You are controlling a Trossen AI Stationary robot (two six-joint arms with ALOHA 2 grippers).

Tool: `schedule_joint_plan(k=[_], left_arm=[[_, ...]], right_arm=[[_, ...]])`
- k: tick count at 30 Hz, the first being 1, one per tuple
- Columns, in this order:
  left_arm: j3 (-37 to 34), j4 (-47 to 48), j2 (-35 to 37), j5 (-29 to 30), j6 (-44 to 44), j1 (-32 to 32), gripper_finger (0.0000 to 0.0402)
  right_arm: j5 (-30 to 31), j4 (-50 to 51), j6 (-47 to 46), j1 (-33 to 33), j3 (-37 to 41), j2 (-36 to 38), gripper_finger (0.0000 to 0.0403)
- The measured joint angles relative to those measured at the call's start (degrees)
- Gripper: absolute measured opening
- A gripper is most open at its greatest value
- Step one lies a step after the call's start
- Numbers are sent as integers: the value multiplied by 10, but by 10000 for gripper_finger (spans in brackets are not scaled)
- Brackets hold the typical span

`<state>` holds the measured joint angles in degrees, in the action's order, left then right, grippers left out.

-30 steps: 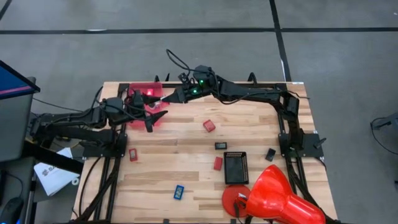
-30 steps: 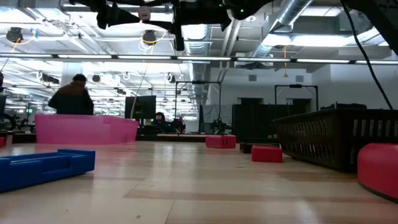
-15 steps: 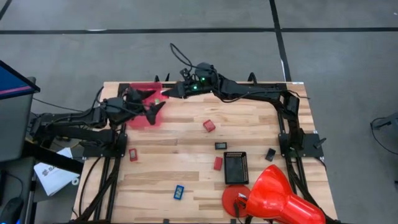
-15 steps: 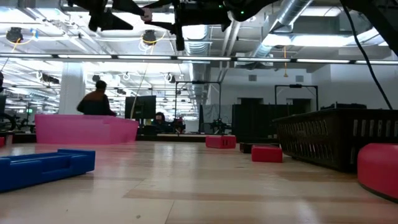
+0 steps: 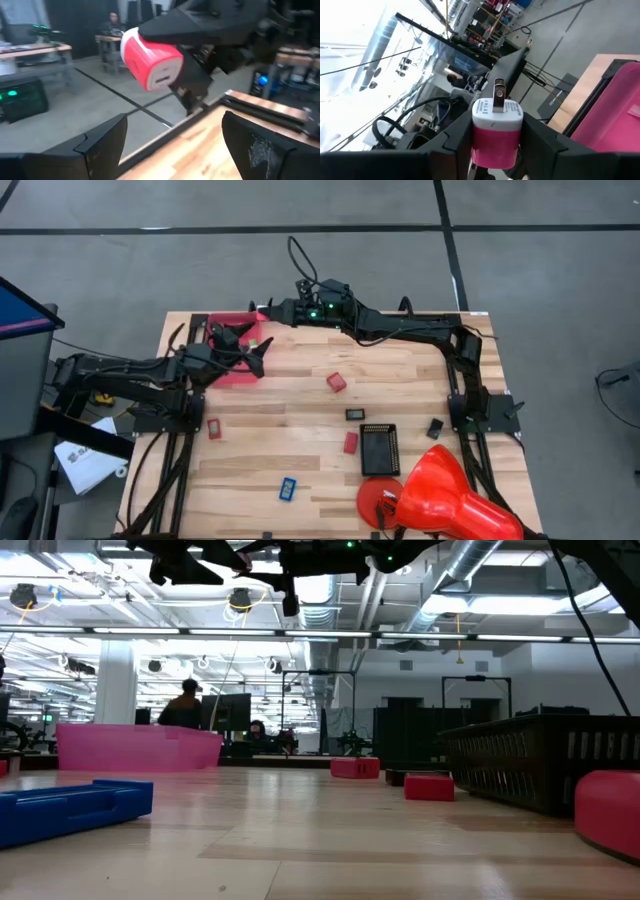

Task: Pick & Place Office items
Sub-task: Put the pink and white charger adapter into the pink bin

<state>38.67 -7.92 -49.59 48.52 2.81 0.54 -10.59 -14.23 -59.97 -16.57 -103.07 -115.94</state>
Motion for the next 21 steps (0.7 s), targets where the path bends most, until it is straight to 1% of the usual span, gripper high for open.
schedule_joint_plan(k=[4,6,10,16,21], left_arm=[[0,-38,-22,55,-1,-11,315],[0,-61,-29,69,-12,-15,312],[0,-104,-39,73,-40,-21,303],[0,-121,-39,97,-41,-22,289],[0,-132,-39,88,-41,-16,278]], right_arm=[[12,0,2,1,0,0,130],[15,-2,4,1,0,0,130],[21,-1,1,1,0,0,130],[22,-14,-9,1,0,0,130],[16,-19,-14,1,0,0,130]])
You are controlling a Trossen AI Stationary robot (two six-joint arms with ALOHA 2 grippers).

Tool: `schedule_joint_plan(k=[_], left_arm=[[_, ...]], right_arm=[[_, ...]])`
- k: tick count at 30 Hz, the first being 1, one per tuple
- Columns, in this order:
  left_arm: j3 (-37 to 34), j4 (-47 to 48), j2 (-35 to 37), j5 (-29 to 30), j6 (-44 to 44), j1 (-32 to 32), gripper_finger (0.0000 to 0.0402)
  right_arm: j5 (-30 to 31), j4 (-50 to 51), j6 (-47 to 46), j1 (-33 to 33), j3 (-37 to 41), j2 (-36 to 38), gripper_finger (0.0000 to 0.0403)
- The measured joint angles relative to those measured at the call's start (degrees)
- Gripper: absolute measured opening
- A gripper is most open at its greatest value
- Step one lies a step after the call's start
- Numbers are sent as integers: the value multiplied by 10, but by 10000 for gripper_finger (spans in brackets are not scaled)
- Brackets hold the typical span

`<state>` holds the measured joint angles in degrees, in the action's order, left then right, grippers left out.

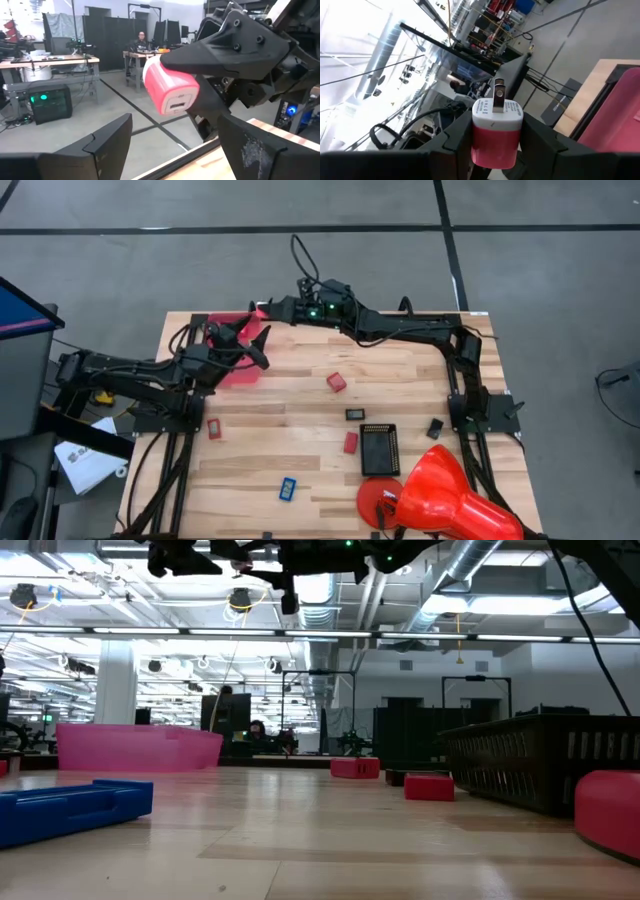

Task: Pick & Place Office items
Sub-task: Put the pink and white charger adapter into the pink bin

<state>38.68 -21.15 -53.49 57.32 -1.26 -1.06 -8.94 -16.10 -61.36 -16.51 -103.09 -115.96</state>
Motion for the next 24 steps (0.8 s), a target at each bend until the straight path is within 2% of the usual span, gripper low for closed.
schedule_joint_plan(k=[16,20,24], left_arm=[[0,-19,0,10,2,0,270],[0,-19,0,8,16,0,242],[0,-19,0,1,32,0,192]], right_arm=[[-17,1,4,15,0,0,130],[-16,0,4,15,0,0,130],[-14,0,4,16,0,0,130]])
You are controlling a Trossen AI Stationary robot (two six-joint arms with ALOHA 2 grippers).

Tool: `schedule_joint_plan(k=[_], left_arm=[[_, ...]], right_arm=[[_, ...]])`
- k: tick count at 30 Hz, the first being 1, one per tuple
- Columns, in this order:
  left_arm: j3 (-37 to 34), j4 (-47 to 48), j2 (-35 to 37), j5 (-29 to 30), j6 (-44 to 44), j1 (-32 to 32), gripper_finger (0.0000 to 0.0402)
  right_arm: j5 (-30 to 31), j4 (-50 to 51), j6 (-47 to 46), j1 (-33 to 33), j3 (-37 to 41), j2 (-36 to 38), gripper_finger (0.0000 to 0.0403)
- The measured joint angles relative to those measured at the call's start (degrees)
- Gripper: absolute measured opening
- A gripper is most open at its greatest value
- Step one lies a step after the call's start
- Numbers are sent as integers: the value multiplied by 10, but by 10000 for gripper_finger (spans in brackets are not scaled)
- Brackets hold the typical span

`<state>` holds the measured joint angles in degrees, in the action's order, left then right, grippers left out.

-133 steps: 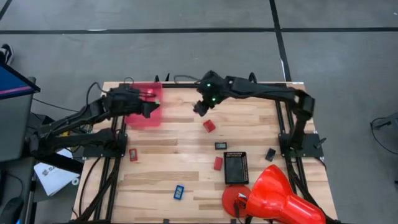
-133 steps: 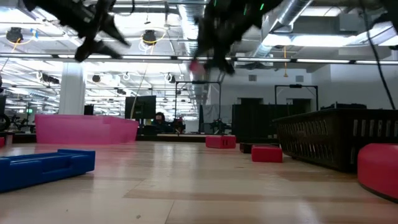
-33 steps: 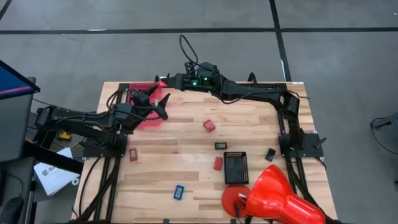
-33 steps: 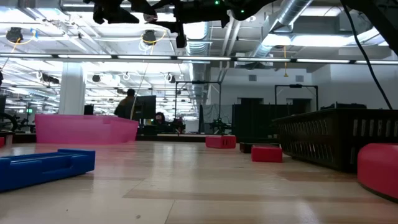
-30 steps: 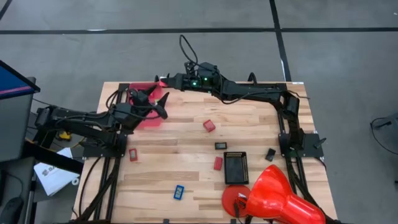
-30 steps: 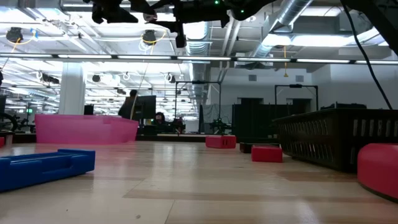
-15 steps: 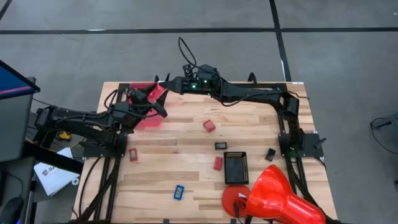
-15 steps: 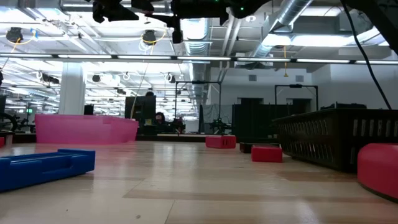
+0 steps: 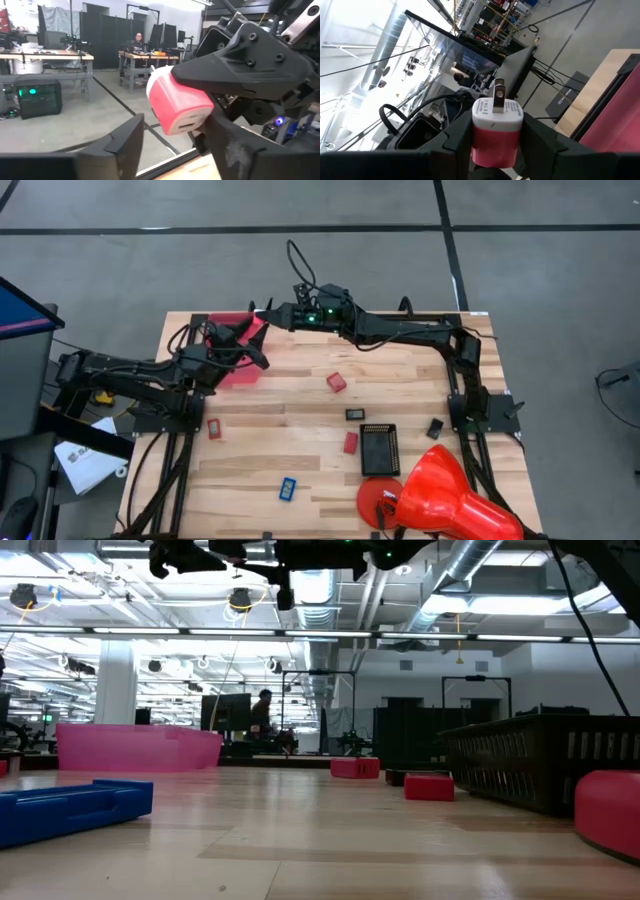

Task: Pick & Place Office items
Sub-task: Put the pink and white charger adapter into the pink bin

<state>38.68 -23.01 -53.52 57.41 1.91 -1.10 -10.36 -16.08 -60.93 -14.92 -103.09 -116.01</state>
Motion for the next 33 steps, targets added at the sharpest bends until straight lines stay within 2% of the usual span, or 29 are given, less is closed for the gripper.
schedule_joint_plan(k=[8,14,18,28,33], left_arm=[[0,0,0,5,14,0,104],[0,0,0,7,18,0,88],[0,-4,1,-11,22,0,112],[0,-12,1,1,29,-2,235],[0,-18,0,-2,19,-2,249]], right_arm=[[4,-1,0,2,-1,0,130],[4,-2,0,2,-1,0,130],[0,-14,0,2,-1,0,130],[-15,-28,-6,4,0,0,130],[-15,-27,-14,6,0,0,130]])
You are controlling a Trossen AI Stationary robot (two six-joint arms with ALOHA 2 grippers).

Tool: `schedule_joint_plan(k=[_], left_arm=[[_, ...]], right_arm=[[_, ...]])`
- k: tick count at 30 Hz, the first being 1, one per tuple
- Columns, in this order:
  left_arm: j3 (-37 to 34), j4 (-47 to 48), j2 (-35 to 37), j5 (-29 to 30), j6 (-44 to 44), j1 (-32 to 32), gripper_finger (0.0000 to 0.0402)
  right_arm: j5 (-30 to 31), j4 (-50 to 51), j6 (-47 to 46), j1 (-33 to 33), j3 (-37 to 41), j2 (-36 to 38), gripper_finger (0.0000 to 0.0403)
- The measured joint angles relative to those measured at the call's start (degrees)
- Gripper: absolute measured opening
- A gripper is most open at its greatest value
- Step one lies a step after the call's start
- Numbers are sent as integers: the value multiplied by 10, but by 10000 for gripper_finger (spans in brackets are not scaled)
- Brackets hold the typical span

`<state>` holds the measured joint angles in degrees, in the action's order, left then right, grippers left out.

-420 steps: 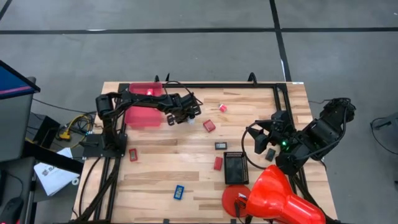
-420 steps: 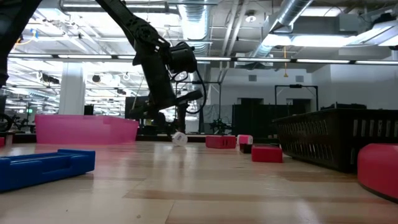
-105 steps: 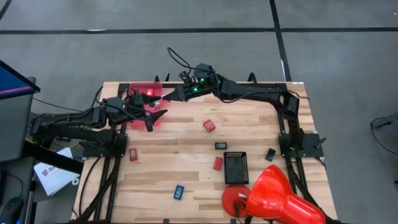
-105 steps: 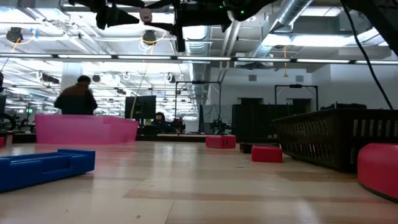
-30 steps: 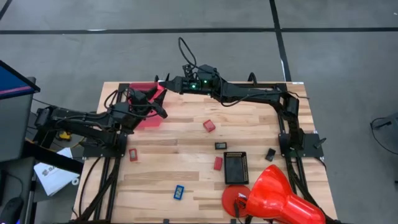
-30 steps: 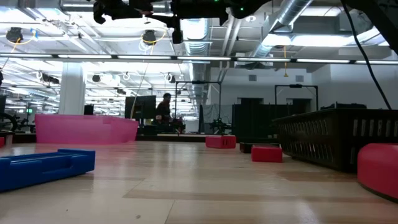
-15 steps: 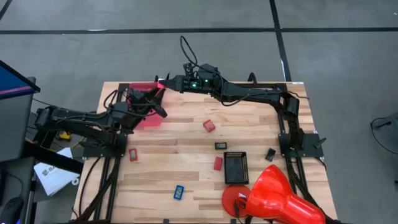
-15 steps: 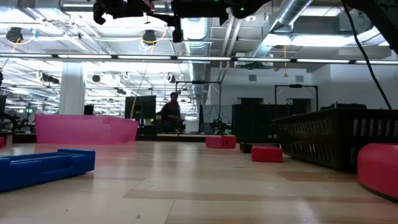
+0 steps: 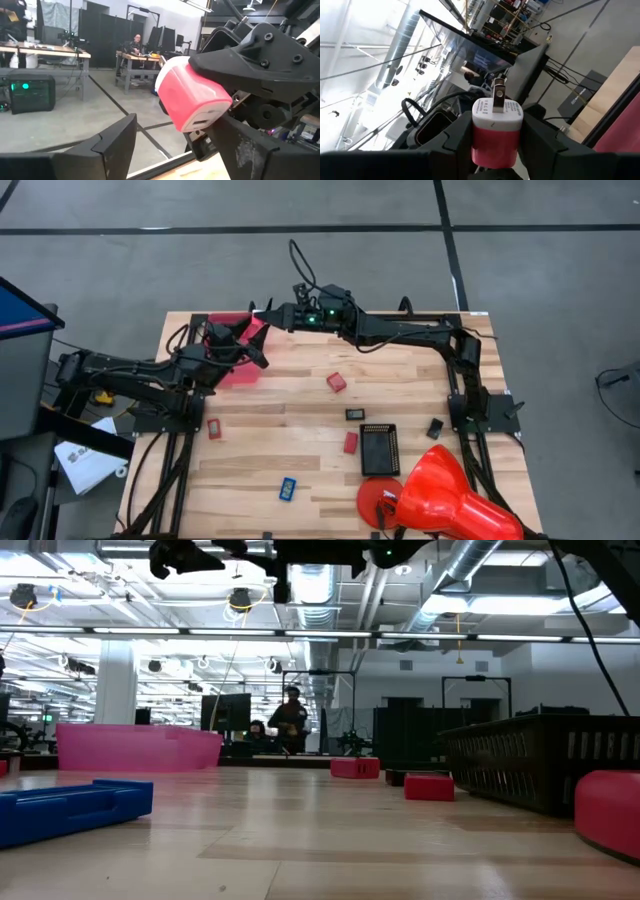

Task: Pick & Place Office items
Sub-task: Put the pink and white charger adapter into the pink bin

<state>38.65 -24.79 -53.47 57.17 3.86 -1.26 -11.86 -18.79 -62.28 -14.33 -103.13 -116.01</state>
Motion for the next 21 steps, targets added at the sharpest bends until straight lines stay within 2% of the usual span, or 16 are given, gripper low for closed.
schedule_joint_plan(k=[4,17,21], left_arm=[[0,-35,0,-7,-38,0,237],[0,-40,0,-6,-49,2,209],[0,-40,0,-9,-49,2,184]], right_arm=[[1,-1,-6,0,0,0,130],[0,1,-17,-3,0,0,130],[0,-1,-18,-3,0,-1,130]])
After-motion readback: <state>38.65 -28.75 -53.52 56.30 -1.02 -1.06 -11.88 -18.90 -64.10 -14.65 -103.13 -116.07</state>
